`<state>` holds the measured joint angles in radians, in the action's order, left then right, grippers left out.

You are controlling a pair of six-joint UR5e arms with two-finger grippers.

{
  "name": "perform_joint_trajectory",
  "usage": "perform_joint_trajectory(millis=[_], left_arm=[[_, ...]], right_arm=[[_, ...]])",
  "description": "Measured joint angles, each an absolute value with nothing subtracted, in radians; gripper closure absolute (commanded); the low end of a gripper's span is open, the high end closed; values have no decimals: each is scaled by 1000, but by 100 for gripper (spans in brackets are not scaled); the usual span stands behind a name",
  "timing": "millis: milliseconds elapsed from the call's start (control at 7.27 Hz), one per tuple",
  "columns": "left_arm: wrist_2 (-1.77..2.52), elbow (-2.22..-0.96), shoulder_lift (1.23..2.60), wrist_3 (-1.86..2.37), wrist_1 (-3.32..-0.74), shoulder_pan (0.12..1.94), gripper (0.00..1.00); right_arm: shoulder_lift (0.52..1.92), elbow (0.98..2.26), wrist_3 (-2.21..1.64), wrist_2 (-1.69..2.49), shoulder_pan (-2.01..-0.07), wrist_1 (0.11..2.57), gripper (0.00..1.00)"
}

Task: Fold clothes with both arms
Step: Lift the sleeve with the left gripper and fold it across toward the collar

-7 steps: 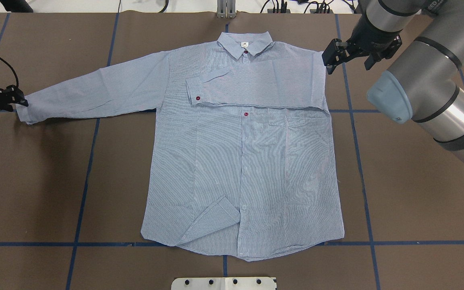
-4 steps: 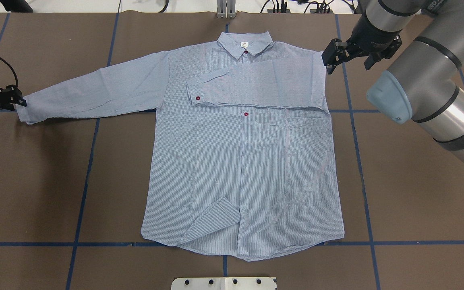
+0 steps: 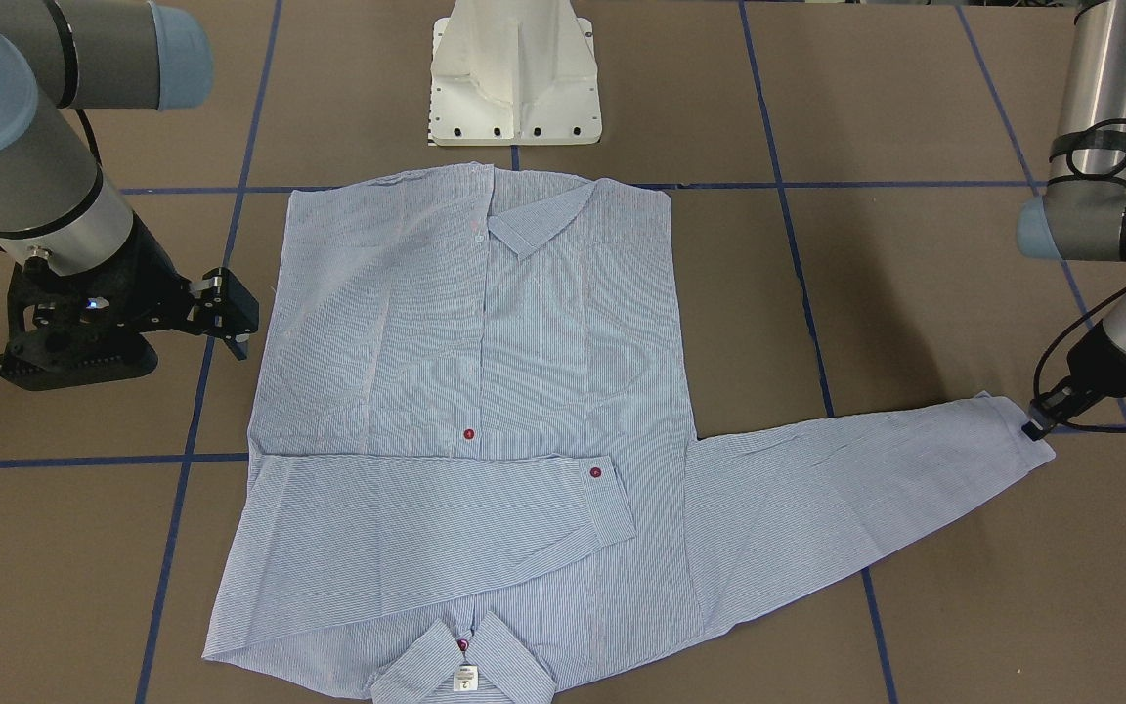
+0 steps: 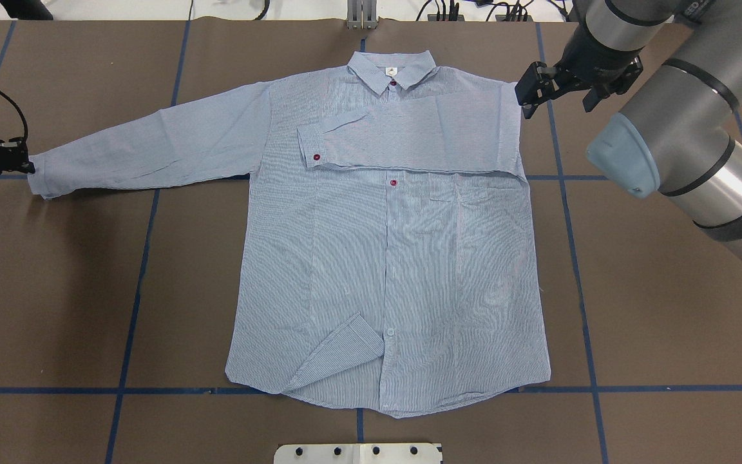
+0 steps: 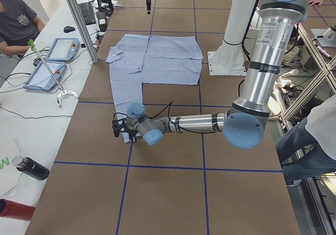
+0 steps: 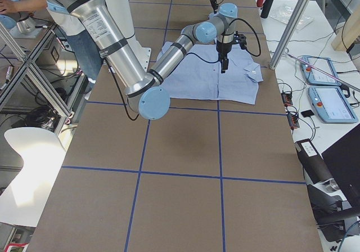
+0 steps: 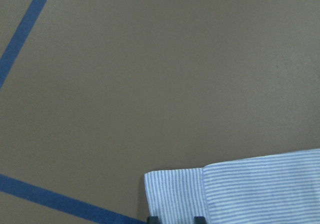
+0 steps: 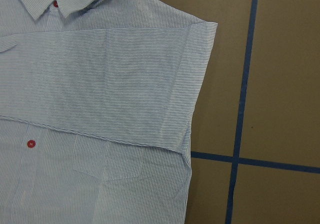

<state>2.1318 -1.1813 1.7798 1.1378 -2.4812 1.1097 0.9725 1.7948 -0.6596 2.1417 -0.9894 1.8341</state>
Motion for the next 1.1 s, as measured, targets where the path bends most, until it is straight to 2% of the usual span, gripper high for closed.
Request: perform_joint_trajectory(millis=[275,550,825,1100], left_arm=[[2153,-1197,1782,1138,-2467,1133,100],[2174,-1268,1795,1138,-2364,1159,100],[2177,-1434,1854,1140,-2102,1165,100],[2186,-1536,2000,1207,-1852,1157,100]], right_arm=[[974,1796,-659,2144,-992,1835,0],[984,1805,-658,2145,-998,1839,0],[1016,1846,-655,2147,-1012,1884,0],[1088,1904,-641,2166,-1033,1903,0]])
